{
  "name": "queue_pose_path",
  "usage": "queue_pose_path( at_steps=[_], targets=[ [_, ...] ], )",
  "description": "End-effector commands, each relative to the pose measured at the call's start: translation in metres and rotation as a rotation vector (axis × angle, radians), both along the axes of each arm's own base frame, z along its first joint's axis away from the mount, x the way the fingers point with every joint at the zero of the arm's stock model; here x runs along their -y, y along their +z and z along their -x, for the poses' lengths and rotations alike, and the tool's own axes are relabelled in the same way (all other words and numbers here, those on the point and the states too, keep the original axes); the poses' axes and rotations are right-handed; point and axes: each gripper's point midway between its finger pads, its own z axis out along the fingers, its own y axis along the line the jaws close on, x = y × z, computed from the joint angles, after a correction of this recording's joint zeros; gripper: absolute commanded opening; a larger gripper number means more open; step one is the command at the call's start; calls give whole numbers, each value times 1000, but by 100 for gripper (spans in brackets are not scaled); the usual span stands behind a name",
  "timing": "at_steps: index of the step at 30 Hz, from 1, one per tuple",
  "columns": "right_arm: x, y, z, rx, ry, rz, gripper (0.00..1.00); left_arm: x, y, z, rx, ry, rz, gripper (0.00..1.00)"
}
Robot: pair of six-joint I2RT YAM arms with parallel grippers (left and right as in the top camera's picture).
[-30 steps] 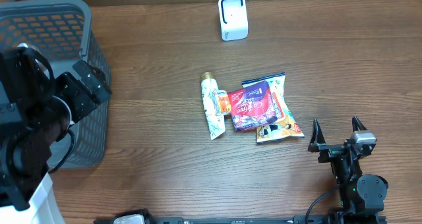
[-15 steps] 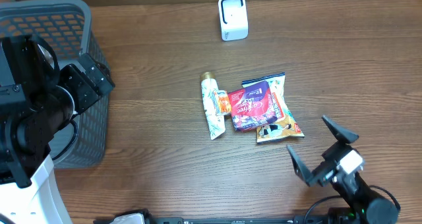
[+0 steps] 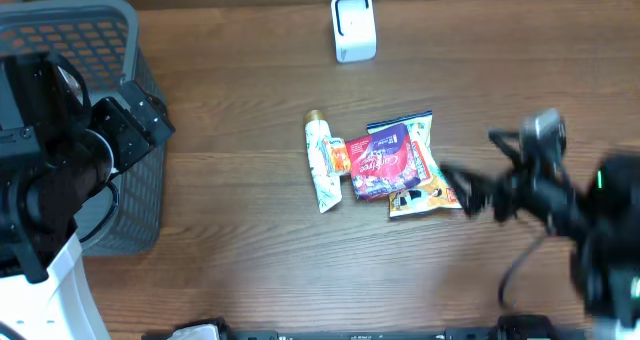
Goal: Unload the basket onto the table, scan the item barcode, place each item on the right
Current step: 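Reach the right gripper to the pile and grasp the liner pack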
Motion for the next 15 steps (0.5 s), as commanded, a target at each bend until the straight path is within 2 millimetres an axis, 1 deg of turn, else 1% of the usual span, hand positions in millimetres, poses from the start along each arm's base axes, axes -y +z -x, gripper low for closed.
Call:
queue_pose_path(
  at_steps=[1, 2, 3, 4, 5, 6, 7, 9, 10, 14, 15],
  targets=[
    [-8, -6, -37, -262, 64, -17, 100, -2, 2, 0, 10, 21, 11, 100],
    [-14, -23, -40, -413, 102, -52, 100, -2, 2, 0, 10, 21, 11, 100],
    [-17, -36, -41, -500, 115, -69, 100, -2, 2, 0, 10, 21, 11, 100],
    [-19, -58, -48, -603, 126, -86, 100, -2, 2, 0, 10, 21, 12, 100],
    [-19, -85, -58, -704, 122, -90, 98, -2, 2, 0, 10, 21, 12, 100],
    [-19, -102, -64, -752, 122, -78, 93, -2, 2, 0, 10, 21, 12, 100],
    [-19, -111, -68, -778, 117, -69, 88, -2, 2, 0, 10, 21, 12, 100],
    [-20, -133, -74, -827, 105, -32, 82, -2, 2, 0, 10, 21, 11, 100],
    [-22, -147, -78, -852, 98, -2, 79, -2, 2, 0, 10, 21, 12, 100],
    [-36, -182, -85, -902, 112, 67, 74, -2, 2, 0, 10, 21, 11, 100],
    [-36, -199, -92, -916, 74, 122, 74, -2, 2, 0, 10, 21, 12, 100]
  ],
)
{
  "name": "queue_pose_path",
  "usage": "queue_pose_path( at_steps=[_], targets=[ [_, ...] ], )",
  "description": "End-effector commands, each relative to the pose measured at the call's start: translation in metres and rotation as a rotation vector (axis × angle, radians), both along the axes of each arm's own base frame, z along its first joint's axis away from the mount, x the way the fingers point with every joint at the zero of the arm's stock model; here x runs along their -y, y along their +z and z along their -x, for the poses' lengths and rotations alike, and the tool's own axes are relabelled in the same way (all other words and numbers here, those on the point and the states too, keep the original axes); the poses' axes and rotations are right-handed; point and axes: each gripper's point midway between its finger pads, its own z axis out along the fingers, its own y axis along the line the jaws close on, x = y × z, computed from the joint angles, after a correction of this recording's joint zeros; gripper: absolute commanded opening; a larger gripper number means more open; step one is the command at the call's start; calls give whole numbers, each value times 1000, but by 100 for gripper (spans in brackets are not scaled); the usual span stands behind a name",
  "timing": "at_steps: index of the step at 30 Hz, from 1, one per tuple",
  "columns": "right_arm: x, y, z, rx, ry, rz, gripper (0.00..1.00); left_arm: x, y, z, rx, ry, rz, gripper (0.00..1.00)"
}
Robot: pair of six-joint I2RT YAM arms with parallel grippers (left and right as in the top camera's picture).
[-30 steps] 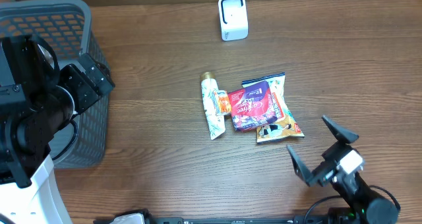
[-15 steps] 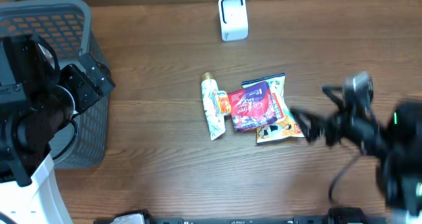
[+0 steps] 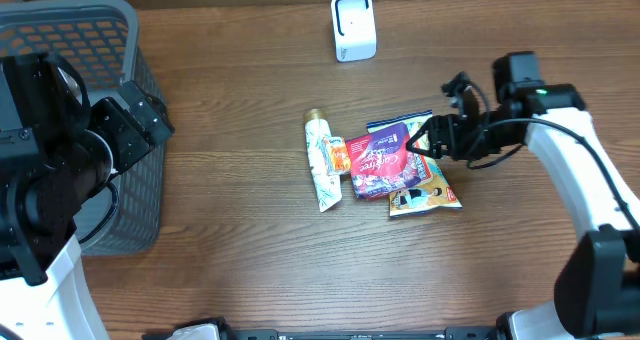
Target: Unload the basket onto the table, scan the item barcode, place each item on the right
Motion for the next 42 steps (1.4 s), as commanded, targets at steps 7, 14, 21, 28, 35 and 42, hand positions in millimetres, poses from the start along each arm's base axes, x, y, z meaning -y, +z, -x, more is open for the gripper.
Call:
queue_pose_path(
  at_steps=[7, 14, 21, 28, 35, 42],
  targets=[
    [-11, -60, -24, 3, -6, 232, 69, -2, 2, 0, 10, 22, 9, 100],
    [-14, -80, -11, -15, 15, 300, 52, -2, 2, 0, 10, 22, 10, 100],
    [-18, -81, -12, -39, -35, 295, 18, -2, 2, 0, 10, 22, 10, 100],
    [-19, -70, -14, -108, -131, 270, 4, -2, 2, 0, 10, 22, 9, 100],
    [-30, -5, -23, -159, -134, 77, 3, -2, 2, 0, 10, 22, 10, 100],
    [-31, 45, -26, -199, -113, -180, 3, -2, 2, 0, 10, 22, 9, 100]
  ],
)
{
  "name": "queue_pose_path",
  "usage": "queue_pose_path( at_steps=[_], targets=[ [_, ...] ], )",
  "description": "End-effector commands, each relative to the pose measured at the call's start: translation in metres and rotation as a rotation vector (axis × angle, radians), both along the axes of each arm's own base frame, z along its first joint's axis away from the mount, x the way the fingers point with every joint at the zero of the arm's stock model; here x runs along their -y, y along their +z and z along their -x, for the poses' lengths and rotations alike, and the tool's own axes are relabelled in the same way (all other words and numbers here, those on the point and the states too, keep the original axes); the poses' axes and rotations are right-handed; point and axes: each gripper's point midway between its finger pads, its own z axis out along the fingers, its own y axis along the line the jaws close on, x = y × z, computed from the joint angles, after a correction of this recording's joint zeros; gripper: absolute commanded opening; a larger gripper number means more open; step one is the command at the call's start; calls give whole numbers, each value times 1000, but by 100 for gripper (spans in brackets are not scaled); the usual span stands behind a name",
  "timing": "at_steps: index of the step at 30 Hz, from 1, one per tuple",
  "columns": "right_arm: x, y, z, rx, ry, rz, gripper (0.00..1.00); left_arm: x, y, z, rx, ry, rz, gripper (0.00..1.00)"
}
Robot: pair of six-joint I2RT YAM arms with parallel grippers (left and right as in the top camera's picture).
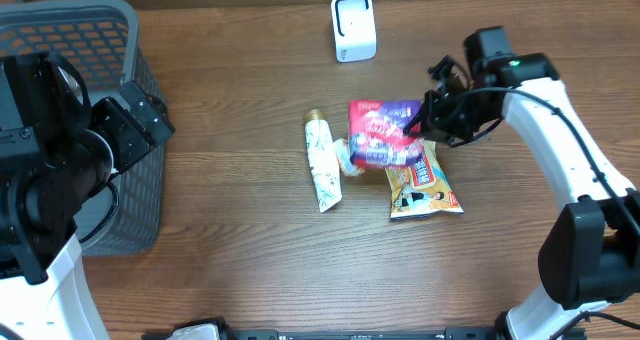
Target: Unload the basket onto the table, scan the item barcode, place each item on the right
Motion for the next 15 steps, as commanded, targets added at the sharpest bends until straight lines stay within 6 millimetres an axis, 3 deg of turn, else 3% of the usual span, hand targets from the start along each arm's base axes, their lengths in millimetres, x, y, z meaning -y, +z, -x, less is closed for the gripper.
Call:
queue_pose_path(
  at_steps=[1, 5, 15],
  targets=[
    [-18, 42, 8, 12, 58, -265, 3, -2, 2, 0, 10, 23, 9, 100],
    [-33, 74, 25, 3, 131, -487, 3, -2, 2, 0, 10, 23, 10, 100],
    [-42, 110, 53, -208, 78, -694, 3, -2, 2, 0, 10, 23, 9, 100]
  ],
)
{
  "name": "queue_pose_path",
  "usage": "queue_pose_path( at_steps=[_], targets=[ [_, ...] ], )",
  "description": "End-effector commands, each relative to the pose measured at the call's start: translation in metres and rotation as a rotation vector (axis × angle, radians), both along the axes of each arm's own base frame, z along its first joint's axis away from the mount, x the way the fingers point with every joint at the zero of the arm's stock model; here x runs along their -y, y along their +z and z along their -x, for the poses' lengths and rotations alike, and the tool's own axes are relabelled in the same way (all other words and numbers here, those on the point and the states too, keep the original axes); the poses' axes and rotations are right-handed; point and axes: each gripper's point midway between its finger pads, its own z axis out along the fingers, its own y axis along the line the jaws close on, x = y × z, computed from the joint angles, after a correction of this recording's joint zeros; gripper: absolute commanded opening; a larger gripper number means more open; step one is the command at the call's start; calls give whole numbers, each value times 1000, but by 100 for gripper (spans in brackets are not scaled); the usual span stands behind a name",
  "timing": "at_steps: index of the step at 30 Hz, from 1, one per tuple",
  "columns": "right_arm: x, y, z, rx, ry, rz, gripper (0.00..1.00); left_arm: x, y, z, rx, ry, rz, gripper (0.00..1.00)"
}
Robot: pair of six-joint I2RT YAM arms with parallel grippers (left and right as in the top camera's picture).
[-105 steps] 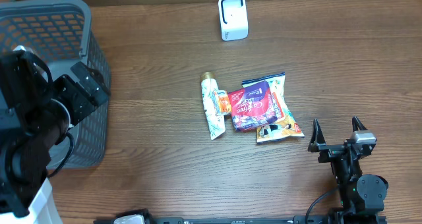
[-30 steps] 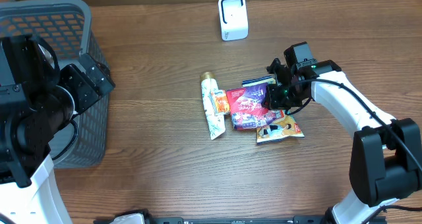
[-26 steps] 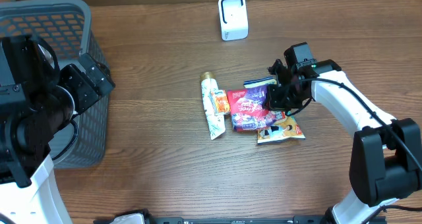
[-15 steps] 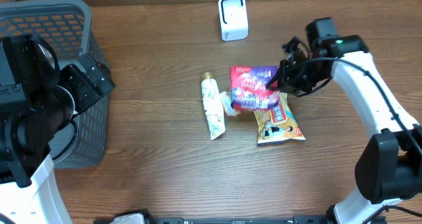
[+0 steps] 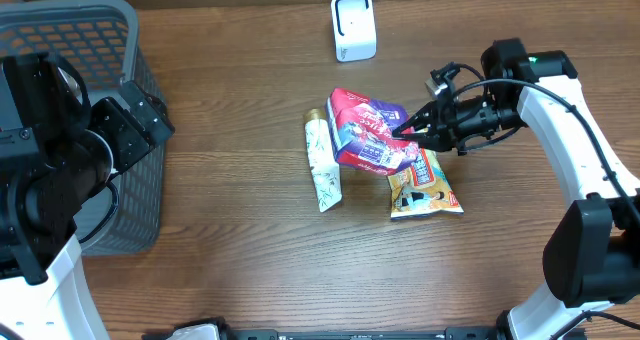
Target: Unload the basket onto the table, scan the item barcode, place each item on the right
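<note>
A red and purple snack bag (image 5: 362,130) hangs tilted just above the table's middle, my right gripper (image 5: 408,130) shut on its right edge. The white barcode scanner (image 5: 352,26) stands at the back, above the bag and apart from it. A yellow snack pack (image 5: 424,187) lies below the held bag. A white tube (image 5: 322,163) lies to its left. My left arm (image 5: 60,150) stays at the far left by the basket; its fingers do not show.
A grey mesh basket (image 5: 90,50) fills the back left corner, partly behind my left arm. The table's front edge runs along the bottom of the view.
The right arm has drawn back to the right a little. The held bag has tilted and now shows more red face, sitting slightly lower and leftward. The left arm has not moved.
My right arm was low at the right, blurred, with the bag lying flat among the other items. Then the gripper reached the bag's right edge. Later the bag was lifted off the pile in the gripper, and now it hangs tilted over the tube and yellow pack.
</note>
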Motion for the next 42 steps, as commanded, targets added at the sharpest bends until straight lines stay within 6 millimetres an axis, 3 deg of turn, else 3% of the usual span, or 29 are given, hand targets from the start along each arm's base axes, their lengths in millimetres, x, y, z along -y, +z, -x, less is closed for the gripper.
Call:
queue_pose_path(
  at_steps=[1, 3, 8, 42],
  targets=[
    [-9, 40, 5, -24, -12, -187, 3, -2, 2, 0, 10, 23, 9, 100],
    [-11, 56, 7, -45, -24, -276, 3, -2, 2, 0, 10, 23, 10, 100],
    [-11, 67, 6, -65, -39, -332, 3, -2, 2, 0, 10, 23, 9, 100],
    [-11, 69, 4, -39, -37, -351, 3, -2, 2, 0, 10, 23, 10, 100]
  ],
)
